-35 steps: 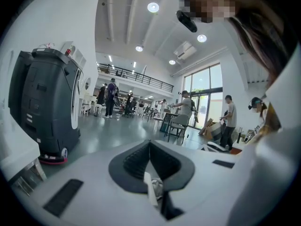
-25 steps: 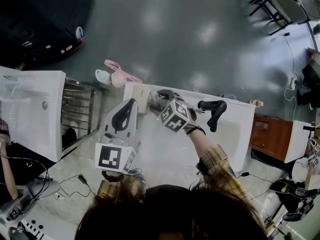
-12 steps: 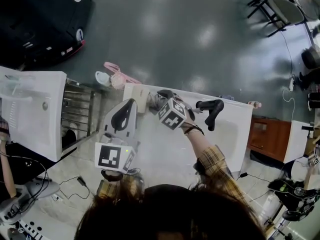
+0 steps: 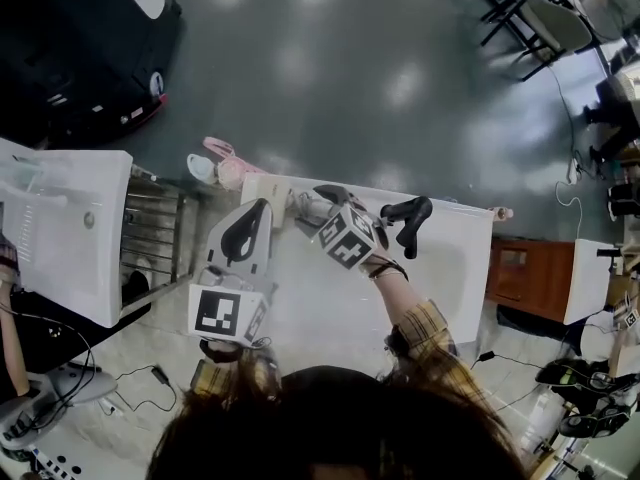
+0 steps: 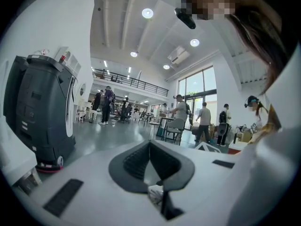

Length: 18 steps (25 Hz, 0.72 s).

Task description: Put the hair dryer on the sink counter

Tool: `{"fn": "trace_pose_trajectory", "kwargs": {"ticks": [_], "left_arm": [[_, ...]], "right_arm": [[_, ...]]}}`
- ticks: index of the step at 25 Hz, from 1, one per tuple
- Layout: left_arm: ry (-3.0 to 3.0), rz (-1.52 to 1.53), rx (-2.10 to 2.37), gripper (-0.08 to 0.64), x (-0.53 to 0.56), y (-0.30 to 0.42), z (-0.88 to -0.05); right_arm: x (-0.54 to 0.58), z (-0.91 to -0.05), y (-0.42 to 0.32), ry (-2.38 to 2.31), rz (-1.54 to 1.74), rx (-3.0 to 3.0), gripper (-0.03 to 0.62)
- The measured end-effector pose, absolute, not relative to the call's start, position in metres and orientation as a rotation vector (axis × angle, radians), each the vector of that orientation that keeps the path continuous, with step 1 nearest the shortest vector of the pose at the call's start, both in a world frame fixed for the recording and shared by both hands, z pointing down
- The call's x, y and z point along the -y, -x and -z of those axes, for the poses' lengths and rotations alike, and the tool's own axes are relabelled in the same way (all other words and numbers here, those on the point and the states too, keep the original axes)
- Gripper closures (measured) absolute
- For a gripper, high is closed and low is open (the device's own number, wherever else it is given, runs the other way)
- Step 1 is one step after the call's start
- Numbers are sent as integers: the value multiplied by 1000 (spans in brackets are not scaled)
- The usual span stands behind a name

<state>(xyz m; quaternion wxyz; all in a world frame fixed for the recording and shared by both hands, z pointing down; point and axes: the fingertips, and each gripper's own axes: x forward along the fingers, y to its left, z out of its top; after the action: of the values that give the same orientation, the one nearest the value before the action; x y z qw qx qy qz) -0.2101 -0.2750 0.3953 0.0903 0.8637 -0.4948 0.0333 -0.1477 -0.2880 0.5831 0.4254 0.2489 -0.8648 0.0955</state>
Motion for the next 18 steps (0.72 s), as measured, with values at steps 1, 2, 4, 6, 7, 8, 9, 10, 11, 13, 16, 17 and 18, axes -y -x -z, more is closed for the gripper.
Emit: {"fn": "trace_pose_trajectory", "kwargs": {"ticks": [1, 2, 4, 6, 7, 8, 9, 10, 11, 13, 16, 17, 18], "left_arm": [[-2572, -95, 1473, 543, 273, 210, -393], [-2578, -90, 1474, 543, 271, 209, -391], [-2592, -81, 1475, 543, 268, 208, -385], [-2605, -73, 1479, 543, 263, 207, -379], [-2612, -69, 1482, 543, 261, 206, -376], [-2619, -65, 1485, 543, 258, 205, -372], [-2627, -62, 1488, 543, 255, 204, -368], [-2634, -59, 1491, 543, 252, 203, -365], [-2642, -57, 1492, 543, 249, 202, -362], [-2662, -55, 1496, 543, 244, 200, -356], [-2682, -53, 1491, 543, 237, 195, -345], [-2682, -47, 1484, 543, 234, 192, -342], [-2683, -40, 1476, 543, 232, 189, -338]], "right_arm": [[287, -578, 147, -633, -239, 2171, 308], [286, -573, 147, -645, -237, 2180, 308], [284, -562, 146, -671, -226, 2197, 308], [281, -551, 146, -690, -217, 2214, 308], [278, -545, 146, -696, -214, 2224, 308], [276, -539, 146, -701, -210, 2234, 308], [273, -533, 146, -707, -204, 2244, 308], [270, -526, 146, -715, -200, 2257, 308], [268, -518, 146, -726, -199, 2274, 308], [263, -499, 146, -760, -206, 2322, 308], [255, -462, 146, -831, -185, 2409, 310], [252, -449, 145, -854, -159, 2433, 312], [249, -436, 144, -876, -129, 2456, 315]]}}
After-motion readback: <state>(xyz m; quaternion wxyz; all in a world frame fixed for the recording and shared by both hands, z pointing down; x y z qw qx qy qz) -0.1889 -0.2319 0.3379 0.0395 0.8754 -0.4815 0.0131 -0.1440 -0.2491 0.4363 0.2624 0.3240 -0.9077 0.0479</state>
